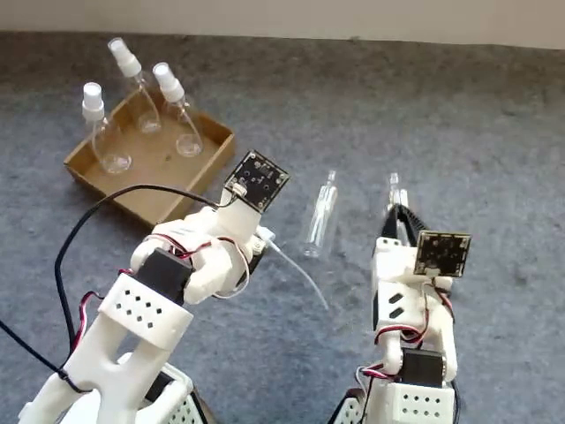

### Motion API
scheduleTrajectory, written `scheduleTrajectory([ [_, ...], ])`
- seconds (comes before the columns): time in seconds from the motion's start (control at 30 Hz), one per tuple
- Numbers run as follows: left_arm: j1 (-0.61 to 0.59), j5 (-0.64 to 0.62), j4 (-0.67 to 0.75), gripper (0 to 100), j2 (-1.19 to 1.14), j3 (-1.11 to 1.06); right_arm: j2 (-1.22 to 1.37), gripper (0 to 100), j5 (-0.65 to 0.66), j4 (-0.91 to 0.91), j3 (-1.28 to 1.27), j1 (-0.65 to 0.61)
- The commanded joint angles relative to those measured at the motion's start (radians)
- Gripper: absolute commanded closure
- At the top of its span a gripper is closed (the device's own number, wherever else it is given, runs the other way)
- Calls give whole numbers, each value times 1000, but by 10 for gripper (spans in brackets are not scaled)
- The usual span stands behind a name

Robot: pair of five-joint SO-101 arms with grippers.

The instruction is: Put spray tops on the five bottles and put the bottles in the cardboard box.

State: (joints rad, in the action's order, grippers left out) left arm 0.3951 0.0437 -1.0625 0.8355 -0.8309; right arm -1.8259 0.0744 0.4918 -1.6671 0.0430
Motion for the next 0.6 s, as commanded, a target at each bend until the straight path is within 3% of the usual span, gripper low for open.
scheduleTrajectory([
  [0.0,31,5,-6,973,22,13,-12,993,3,4,-117,61],
  [0.23,99,3,-9,972,-24,99,-12,993,8,71,-116,68],
  [0.57,101,-49,-172,972,-478,526,-8,993,8,76,-116,68],
])
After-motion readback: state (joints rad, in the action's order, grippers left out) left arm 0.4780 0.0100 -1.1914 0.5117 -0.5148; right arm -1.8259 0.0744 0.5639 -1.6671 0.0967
